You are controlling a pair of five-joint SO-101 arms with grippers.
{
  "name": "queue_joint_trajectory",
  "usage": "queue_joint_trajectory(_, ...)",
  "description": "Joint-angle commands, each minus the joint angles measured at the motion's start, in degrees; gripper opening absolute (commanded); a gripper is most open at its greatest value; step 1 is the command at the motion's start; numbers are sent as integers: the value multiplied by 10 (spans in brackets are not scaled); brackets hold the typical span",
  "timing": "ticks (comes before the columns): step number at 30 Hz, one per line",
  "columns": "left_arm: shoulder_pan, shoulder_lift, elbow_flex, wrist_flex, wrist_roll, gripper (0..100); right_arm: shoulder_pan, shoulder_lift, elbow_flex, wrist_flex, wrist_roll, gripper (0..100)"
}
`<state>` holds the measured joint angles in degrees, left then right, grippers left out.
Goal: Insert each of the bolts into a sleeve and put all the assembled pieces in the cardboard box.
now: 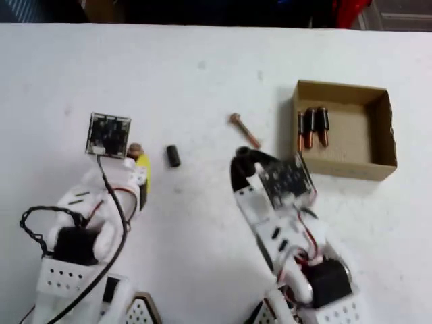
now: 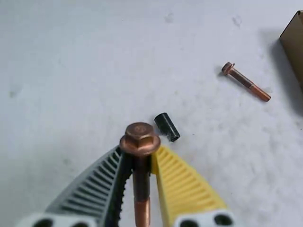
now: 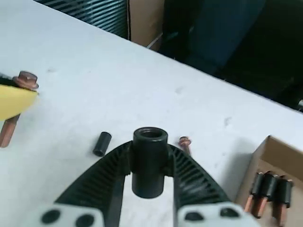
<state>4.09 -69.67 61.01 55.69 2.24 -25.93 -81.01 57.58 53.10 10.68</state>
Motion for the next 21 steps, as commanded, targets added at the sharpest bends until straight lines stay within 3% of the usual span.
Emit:
queue_joint_trajectory(1,4,-14,4,-21,8,22,-25,60,-33,-52,-25,17)
queue_joint_trajectory(7,3,-15,42,-18,7,22,-73,162,-33,-97,-47,17)
queue_joint_trajectory(15,3,-18,42,5,6,22,-79,315,-33,-189,-58,17)
queue_joint_trajectory(21,3,-131,47,66,-22,22,-92,413,-33,-271,-59,17)
